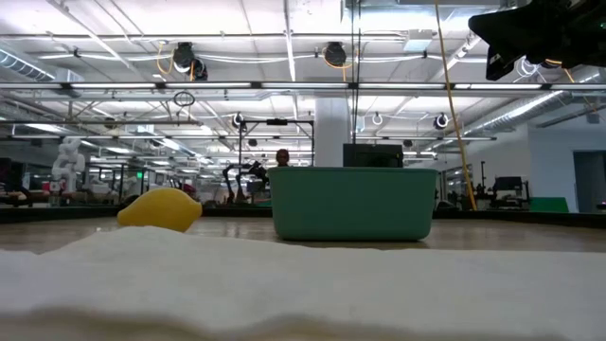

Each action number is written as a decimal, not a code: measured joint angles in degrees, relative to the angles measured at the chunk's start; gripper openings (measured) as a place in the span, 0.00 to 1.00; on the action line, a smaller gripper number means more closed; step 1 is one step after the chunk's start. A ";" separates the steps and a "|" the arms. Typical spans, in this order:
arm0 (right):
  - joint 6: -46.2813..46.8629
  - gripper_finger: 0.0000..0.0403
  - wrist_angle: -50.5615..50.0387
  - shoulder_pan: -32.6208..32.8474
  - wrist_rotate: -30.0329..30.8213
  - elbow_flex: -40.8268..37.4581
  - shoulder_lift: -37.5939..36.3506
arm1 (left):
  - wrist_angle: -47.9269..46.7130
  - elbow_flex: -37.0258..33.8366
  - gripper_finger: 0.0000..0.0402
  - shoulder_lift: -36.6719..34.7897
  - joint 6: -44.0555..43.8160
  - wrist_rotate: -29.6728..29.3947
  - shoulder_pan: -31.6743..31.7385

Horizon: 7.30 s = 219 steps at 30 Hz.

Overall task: Pick and placing Produce into tupperware
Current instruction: Put the lemon into the bin

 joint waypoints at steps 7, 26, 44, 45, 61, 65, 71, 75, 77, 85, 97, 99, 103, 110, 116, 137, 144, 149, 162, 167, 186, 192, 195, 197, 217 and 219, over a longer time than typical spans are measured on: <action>0.02 0.00 0.00 0.00 0.01 0.00 0.00 | -0.03 -0.02 0.71 0.00 -0.01 0.01 0.00; 0.04 0.00 -0.07 0.00 0.00 0.00 -0.02 | -0.18 -1.97 0.71 8.62 -6.00 -3.77 0.87; 0.05 0.00 -0.31 0.00 -0.01 0.00 -0.01 | 1.33 -2.14 0.71 16.04 -13.52 -8.73 1.20; 0.04 0.00 -0.33 0.00 0.00 0.00 -0.02 | 1.89 -2.34 0.71 16.04 -13.78 -8.68 1.20; 0.06 0.00 -1.22 0.02 -0.01 0.00 -0.02 | 8.42 -12.31 0.71 16.04 -17.09 -4.69 0.04; 0.06 0.00 -1.20 0.02 -0.01 0.00 -0.02 | 13.11 -15.15 0.71 16.04 -16.13 -2.43 0.02; 0.07 0.00 -1.22 0.02 -0.01 0.00 -0.02 | 20.30 -18.72 0.71 16.04 -15.46 2.57 0.60; 0.05 0.00 -1.73 0.01 -0.01 0.00 -0.01 | 20.94 -19.28 0.72 16.04 -15.15 3.00 1.11; 0.07 0.00 -1.91 0.02 -0.01 0.00 -0.01 | 21.09 -19.28 0.72 16.04 -14.84 2.95 1.34; 0.06 0.00 -2.14 0.01 -0.01 0.00 -0.02 | 21.71 -19.28 0.72 16.02 -13.06 1.85 1.90; 0.04 0.00 -2.45 0.02 -0.01 0.00 0.00 | 25.01 -22.31 0.72 15.93 -13.54 1.15 1.86; -0.04 0.00 -2.47 0.01 -0.01 0.00 -0.01 | 27.43 -23.99 0.72 15.93 -13.45 1.82 1.59; -0.18 0.00 -2.50 0.01 -0.01 0.00 -0.02 | 30.62 -26.35 0.72 15.96 -12.77 2.39 1.19; -0.39 0.00 -2.54 0.00 -0.01 0.00 0.00 | 31.23 -26.69 0.72 15.96 -9.43 2.45 0.86; -0.37 0.00 -2.55 0.00 -0.01 0.00 0.00 | 31.22 -26.70 0.72 15.96 -9.39 1.64 1.72; -0.38 0.00 -2.52 0.00 -0.01 0.00 -0.02 | 31.08 -26.70 0.72 15.97 -14.40 1.71 2.27; -0.37 0.00 -2.54 0.00 -0.01 0.00 -0.02 | 31.60 -28.14 0.72 16.02 -15.50 1.08 2.27; -0.37 0.00 -2.51 0.00 -0.01 0.00 -0.02 | 32.81 -29.44 0.72 16.02 -15.48 1.02 2.27; -0.37 0.00 -2.53 0.00 -0.01 0.00 0.00 | 42.21 -35.92 0.72 16.02 -14.04 2.09 3.39; -0.37 0.00 -2.51 0.00 -0.01 0.00 0.00 | 42.14 -36.20 0.71 16.02 -9.60 1.82 3.75; -0.37 0.00 -2.51 0.00 -0.01 0.00 0.00 | 41.99 -36.20 0.53 15.93 -7.86 2.50 4.26; -0.37 0.00 -2.54 0.00 -0.01 0.00 0.00 | 41.93 -36.20 0.57 15.98 -7.39 2.52 4.26; -0.37 0.00 -2.52 0.00 -0.01 0.00 -0.01 | 41.91 -36.20 0.53 15.98 -6.97 2.57 4.27; -0.37 0.00 -2.51 0.00 -0.01 0.00 0.00 | 41.91 -36.17 0.50 15.96 -6.83 3.15 4.49; -0.39 0.00 -2.51 0.00 -0.01 0.00 -0.01 | 34.14 -29.66 0.50 15.39 -2.53 3.54 5.01; -0.39 0.00 -2.51 0.00 0.00 0.00 -0.01 | 32.22 -27.88 0.52 15.39 -1.71 2.57 5.01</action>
